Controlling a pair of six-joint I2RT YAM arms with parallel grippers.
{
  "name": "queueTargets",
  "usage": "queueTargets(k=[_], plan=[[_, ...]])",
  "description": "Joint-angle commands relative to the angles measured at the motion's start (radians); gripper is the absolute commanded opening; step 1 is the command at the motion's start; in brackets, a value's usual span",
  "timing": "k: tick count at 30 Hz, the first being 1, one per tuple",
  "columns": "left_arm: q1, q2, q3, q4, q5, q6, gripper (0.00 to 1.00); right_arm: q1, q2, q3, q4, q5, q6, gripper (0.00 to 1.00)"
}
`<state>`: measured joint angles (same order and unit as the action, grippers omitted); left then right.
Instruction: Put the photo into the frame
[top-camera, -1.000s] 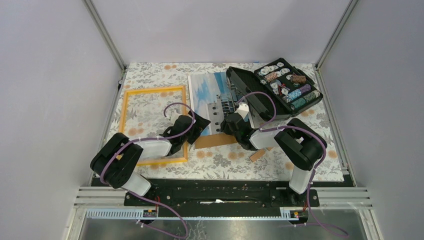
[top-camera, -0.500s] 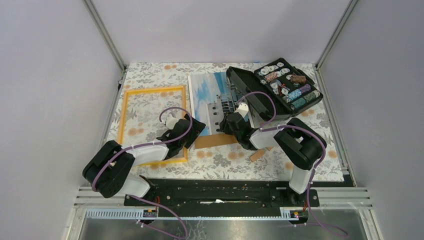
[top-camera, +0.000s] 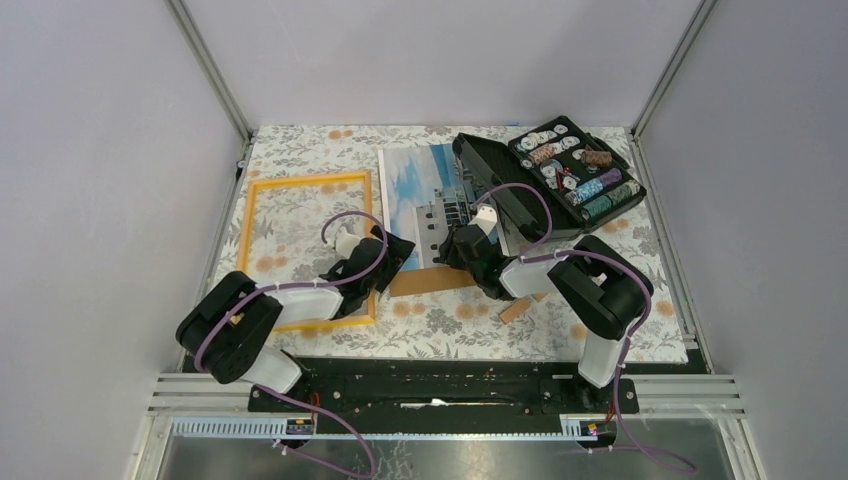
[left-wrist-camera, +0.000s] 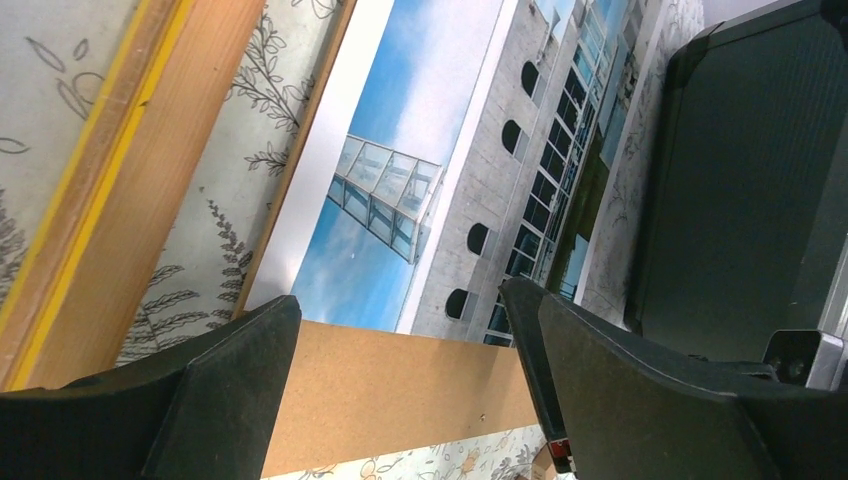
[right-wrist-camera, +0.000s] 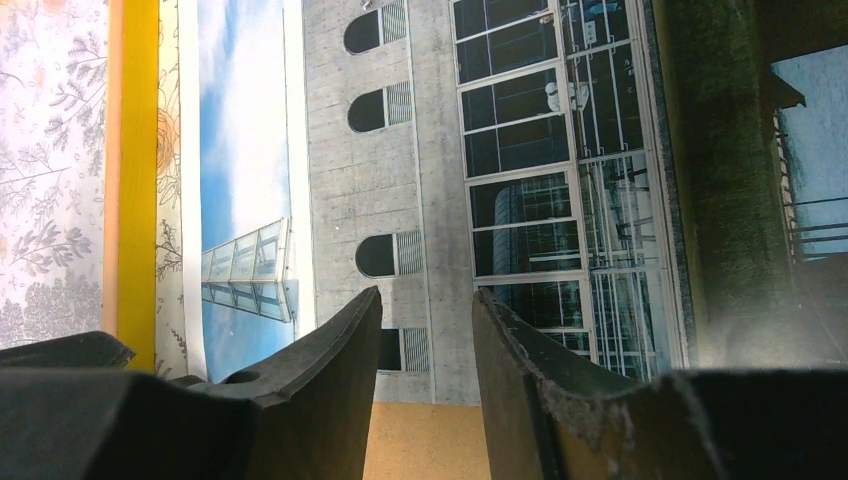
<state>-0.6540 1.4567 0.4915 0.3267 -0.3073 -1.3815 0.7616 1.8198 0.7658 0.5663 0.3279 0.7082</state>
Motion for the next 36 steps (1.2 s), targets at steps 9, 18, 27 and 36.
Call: queueTargets(k=[9, 18, 27, 36], plan=[[-0.013, 0.014, -0.026, -0.105, -0.027, -0.027, 0.99, -0.009, 0.03, -0.008, -0.069, -0.044, 0.005, 0.46], [-0.03, -0.01, -0.034, -0.209, -0.029, -0.081, 0.99, -0.011, 0.034, -0.008, -0.068, -0.053, 0.006, 0.46], [-0.029, 0.039, -0.01, -0.181, -0.106, -0.058, 0.99, -0.011, 0.028, -0.017, -0.068, -0.05, 0.006, 0.46], [-0.046, 0.093, -0.041, -0.078, -0.124, -0.101, 0.99, -0.011, 0.028, -0.016, -0.065, -0.053, 0.005, 0.46]])
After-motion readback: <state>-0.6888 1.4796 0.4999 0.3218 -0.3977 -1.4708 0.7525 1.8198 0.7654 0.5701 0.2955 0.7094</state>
